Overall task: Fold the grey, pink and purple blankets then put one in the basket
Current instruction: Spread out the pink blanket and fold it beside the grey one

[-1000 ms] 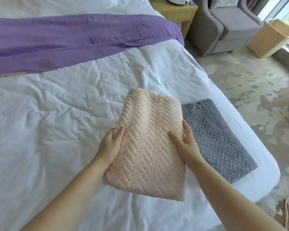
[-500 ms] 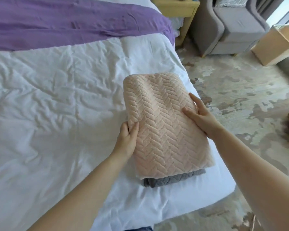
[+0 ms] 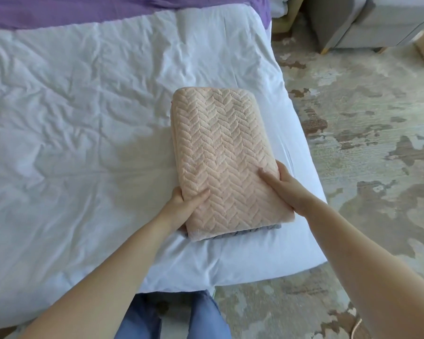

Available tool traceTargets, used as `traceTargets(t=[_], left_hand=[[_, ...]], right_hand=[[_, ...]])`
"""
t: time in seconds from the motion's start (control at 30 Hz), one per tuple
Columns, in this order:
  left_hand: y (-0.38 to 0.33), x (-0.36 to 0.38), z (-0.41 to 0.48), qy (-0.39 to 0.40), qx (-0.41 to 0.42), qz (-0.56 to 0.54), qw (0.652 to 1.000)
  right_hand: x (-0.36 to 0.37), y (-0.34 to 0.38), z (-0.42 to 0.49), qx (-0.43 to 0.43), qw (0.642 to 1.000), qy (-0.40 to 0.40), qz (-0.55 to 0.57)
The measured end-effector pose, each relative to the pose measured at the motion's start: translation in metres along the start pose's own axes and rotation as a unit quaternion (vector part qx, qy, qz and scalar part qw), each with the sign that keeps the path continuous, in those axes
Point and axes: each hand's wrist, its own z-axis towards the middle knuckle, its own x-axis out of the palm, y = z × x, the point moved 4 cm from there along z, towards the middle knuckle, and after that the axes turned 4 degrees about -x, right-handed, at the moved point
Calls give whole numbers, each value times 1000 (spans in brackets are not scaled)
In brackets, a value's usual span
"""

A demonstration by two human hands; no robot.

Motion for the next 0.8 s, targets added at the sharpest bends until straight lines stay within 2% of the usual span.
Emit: traceTargets(t=[0.07,0.23,0.47,0.57,0.67,0.73,0.8], left_hand=[[-3,-4,2,-18,23,3,1000],[5,-2,6,-6,31,19,999],[27,16,14,-23,63,31,997],[23,15,12,-73,78,75,991],[-3,2,3,-206,143,208,945],[-32,0,-5,-274,239,273,891],[-60,8,-3,-294,329,345,828]], right_hand=[[0,2,-1,7,999,-8,-31],[0,3,1,5,998,-23,-65],[-6,-31,0,-20,993,-74,-85],[-8,-39,1,-11,991,-88,-102],[-15,-18,3,-100,964,-164,-182],[-9,7,5,-178,928,-190,-267],[5,30,13,-224,892,-185,-345]])
